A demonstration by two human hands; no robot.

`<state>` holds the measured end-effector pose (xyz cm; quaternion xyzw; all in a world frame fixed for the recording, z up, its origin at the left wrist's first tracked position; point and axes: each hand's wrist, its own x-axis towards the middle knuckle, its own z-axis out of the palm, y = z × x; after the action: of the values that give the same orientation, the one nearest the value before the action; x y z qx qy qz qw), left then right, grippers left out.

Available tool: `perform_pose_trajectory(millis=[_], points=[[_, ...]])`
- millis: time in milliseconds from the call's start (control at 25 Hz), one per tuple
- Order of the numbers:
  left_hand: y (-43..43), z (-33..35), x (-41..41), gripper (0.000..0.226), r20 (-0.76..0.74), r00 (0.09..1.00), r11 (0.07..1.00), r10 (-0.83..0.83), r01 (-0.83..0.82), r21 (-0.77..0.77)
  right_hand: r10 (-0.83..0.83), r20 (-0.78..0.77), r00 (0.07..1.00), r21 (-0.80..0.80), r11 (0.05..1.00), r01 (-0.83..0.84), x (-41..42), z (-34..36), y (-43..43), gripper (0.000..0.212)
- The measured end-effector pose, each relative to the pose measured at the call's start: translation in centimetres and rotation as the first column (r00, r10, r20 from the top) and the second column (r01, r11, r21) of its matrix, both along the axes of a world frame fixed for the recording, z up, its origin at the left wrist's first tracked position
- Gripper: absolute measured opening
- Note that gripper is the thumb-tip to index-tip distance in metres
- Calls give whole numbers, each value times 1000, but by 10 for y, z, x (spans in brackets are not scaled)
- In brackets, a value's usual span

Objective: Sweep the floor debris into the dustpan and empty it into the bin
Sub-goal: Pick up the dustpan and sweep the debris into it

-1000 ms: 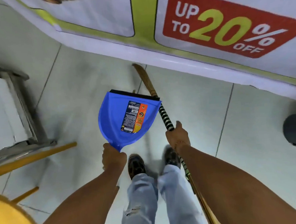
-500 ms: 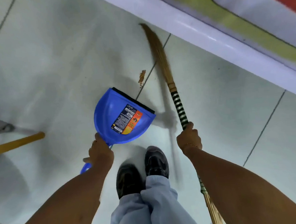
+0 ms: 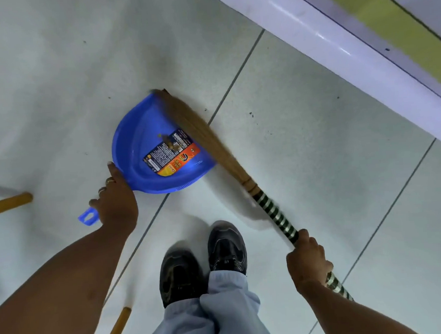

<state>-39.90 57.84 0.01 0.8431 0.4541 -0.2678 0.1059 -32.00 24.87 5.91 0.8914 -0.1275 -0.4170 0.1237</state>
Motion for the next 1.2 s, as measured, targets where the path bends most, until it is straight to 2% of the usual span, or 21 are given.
perform_pose_trajectory(millis=[160,240,360,520,640,880,1000,1200], points=[[11,2,-7,70,-2,999,998,-52,52,19,-205,185,961,-13,977,211,21,1,-8,32],[16,2,-14,71,-10,997,996,-78,79,34,-254,195,947,-39,963,266,22,-1,-8,29],[23,0,-19,69,1,994,992,-110,110,57,-209,74,975,-80,973,215,11,-6,1,35],[29,1,-16,73,-31,992,991,-123,124,54,-1,-48,999,-16,1000,1,-11,-9,13,37],[27,12,-12,75,-59,994,996,-92,93,9,-53,-17,998,50,997,54,-19,8,8,38],[-3,95,-10,69,-19,998,992,57,-59,-116,-386,136,912,129,920,370,-28,90,-7,30],[-24,141,-9,67,100,987,969,127,-101,-227,-442,130,888,162,892,421,-31,127,-10,30],[-78,243,28,58,273,955,927,118,-8,-375,-505,182,844,314,843,437,-33,192,-17,34]])
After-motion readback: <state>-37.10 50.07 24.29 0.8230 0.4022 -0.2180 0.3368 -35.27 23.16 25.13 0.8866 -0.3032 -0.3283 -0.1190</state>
